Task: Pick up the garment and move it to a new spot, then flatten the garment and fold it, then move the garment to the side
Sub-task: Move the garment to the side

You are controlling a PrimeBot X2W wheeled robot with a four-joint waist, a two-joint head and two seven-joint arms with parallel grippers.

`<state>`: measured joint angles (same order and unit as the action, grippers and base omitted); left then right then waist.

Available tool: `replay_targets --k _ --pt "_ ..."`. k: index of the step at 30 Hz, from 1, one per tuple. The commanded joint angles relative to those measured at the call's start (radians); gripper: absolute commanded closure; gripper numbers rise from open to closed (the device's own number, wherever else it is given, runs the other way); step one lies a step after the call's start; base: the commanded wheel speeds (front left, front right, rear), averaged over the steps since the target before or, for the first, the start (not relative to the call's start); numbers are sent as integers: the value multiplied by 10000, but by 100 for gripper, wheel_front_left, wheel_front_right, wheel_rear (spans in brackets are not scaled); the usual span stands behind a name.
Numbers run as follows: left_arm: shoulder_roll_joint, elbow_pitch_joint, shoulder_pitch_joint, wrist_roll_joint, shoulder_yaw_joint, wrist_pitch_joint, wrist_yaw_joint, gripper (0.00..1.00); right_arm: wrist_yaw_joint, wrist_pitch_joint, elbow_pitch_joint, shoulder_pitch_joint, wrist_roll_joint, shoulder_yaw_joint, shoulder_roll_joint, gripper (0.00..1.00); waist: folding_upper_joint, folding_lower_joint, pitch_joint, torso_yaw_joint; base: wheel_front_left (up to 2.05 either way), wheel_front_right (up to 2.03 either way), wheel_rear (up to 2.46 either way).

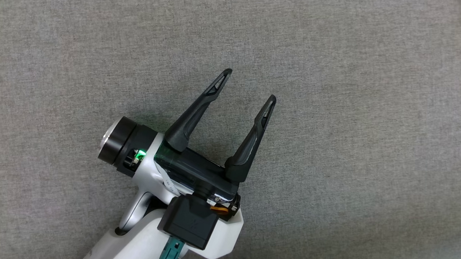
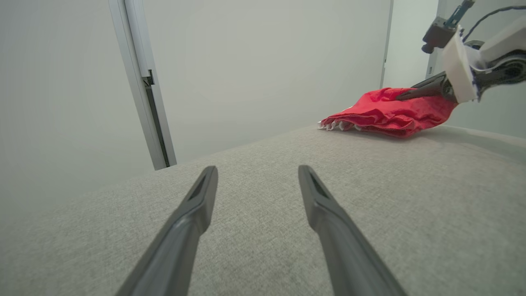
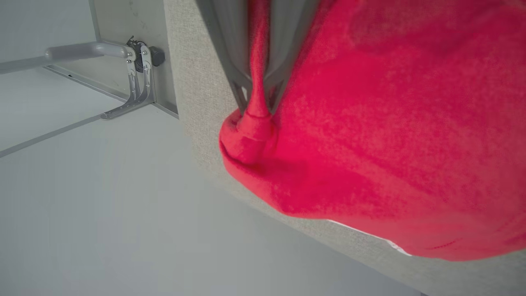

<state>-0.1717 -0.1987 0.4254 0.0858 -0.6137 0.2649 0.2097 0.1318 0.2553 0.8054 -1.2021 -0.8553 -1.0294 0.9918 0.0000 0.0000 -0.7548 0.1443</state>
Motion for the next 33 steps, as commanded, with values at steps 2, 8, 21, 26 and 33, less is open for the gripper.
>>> replay_targets --k 2,8,21,26,33 --pt "-128 126 109 -93 -77 -15 41 0 -21 85 461 -371 240 35 -34 100 0 0 -41 -130 0 0 0" --pt "-247 105 179 -192 -263 -19 204 0 -23 104 1562 -1034 814 220 -282 43 0 0 -52 -371 0 0 0" --pt "8 381 -61 -828 -382 -6 612 0 -23 90 1637 -190 3923 3596 -1689 0 0 0 1126 -670 0 0 0" --pt "161 982 -867 -1513 72 -6 855 0 -23 92 -136 2394 4413 5345 -3103 0 0 0 2466 -876 0 0 0" --pt "523 1992 -2175 -2265 931 -5 828 0 -22 92 -2604 5976 5344 7583 -5559 0 0 0 4419 -1224 0 0 0"
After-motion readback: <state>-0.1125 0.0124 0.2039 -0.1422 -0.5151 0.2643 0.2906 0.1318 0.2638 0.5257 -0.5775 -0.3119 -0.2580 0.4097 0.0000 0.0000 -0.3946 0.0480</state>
